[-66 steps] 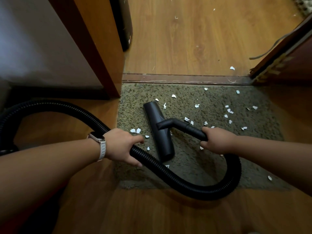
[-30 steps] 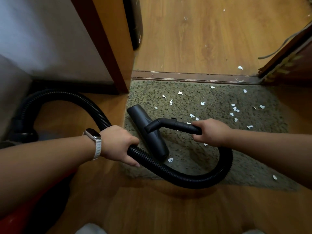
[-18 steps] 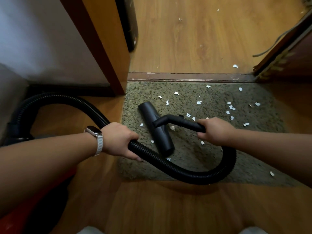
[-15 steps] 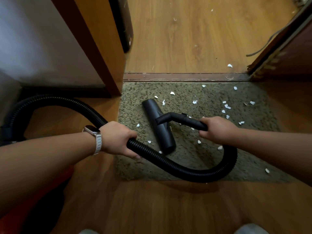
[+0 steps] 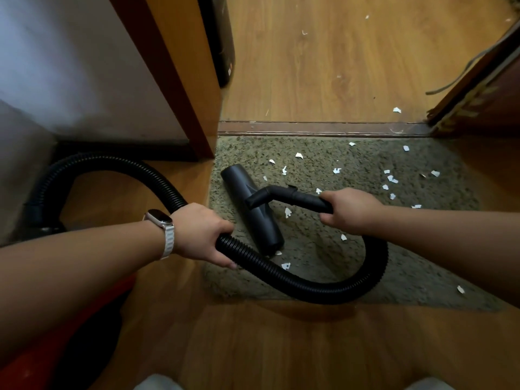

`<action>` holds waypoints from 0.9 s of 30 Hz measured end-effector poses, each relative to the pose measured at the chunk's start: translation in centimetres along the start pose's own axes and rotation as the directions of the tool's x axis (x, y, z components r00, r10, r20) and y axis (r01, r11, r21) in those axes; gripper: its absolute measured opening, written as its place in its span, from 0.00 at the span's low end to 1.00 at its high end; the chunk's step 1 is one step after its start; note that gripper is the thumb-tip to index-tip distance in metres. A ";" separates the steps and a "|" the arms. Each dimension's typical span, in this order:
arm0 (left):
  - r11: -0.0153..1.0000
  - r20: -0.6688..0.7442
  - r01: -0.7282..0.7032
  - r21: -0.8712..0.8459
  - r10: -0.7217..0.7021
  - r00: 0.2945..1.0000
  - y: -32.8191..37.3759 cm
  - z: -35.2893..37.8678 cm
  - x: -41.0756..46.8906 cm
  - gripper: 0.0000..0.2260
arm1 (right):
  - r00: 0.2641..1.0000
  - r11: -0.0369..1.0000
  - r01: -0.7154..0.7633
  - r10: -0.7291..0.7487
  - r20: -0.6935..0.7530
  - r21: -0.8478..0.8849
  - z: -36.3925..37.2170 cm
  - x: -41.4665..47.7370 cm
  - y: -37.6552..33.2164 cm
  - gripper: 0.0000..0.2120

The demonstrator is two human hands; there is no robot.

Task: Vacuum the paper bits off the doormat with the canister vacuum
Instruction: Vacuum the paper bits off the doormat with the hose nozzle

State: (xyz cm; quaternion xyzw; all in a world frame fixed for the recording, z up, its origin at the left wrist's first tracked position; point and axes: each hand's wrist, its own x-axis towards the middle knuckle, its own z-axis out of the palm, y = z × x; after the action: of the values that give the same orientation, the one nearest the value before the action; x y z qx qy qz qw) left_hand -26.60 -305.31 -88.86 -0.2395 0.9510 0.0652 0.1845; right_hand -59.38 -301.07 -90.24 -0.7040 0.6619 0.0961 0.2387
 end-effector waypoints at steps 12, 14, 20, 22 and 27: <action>0.999 -0.045 0.050 0.001 -0.050 0.998 -0.8 0.7 -1.0 0.35 | 0.999 0.999 -0.045 0.046 -0.015 0.017 0.9 0.4 -0.2 0.10; 0.998 -0.062 0.068 -0.003 -0.068 0.996 -0.9 0.5 -0.1 0.36 | 0.994 0.994 -0.108 0.109 -0.027 0.027 0.5 -0.2 1.2 0.09; 0.998 -0.103 0.067 0.013 -0.065 0.993 -1.0 0.1 1.5 0.33 | 0.977 0.977 -0.207 0.210 -0.045 0.060 0.2 -1.2 3.4 0.07; 0.998 -0.096 0.067 0.018 -0.065 0.993 -0.9 0.0 1.3 0.32 | 0.979 0.978 -0.199 0.201 -0.035 0.058 0.1 -1.1 3.1 0.07; 0.997 -0.046 0.069 0.029 -0.068 0.997 -0.7 0.0 0.0 0.31 | 0.996 0.996 -0.087 0.087 -0.001 0.024 0.2 -0.2 0.9 0.07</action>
State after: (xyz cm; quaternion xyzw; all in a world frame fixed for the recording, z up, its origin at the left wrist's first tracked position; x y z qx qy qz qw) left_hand -26.31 -305.91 -88.84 -0.2705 0.9470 0.0389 0.1689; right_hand -60.26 -300.82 -90.51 -0.6717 0.6934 0.0978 0.2419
